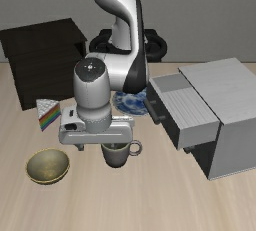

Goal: Pick up the mug and place it on the top of the cabinet

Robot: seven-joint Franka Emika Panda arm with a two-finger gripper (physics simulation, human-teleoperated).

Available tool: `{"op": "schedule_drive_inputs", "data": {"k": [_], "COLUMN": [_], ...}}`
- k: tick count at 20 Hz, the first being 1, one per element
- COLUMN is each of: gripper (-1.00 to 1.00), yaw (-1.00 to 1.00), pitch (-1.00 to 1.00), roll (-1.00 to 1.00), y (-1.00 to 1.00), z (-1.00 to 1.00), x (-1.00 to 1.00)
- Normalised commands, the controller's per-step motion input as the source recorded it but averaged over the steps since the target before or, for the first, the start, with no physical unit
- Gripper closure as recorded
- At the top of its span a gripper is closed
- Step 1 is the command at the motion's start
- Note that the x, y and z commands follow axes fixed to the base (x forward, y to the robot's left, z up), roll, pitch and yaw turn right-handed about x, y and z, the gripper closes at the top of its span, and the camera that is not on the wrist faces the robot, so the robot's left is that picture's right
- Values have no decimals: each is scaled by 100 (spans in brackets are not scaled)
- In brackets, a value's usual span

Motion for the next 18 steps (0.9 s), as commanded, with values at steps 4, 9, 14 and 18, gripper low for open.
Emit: {"op": "schedule_drive_inputs", "data": {"k": [4, 9, 14, 18], "gripper": [100, 100, 100, 100], "yaw": [0, 0, 0, 0], "pitch": [0, 0, 0, 0], "roll": [0, 0, 0, 0], "y": [0, 0, 0, 0], "z": [-25, 0, 80, 100], "x": [0, 0, 0, 0]}}
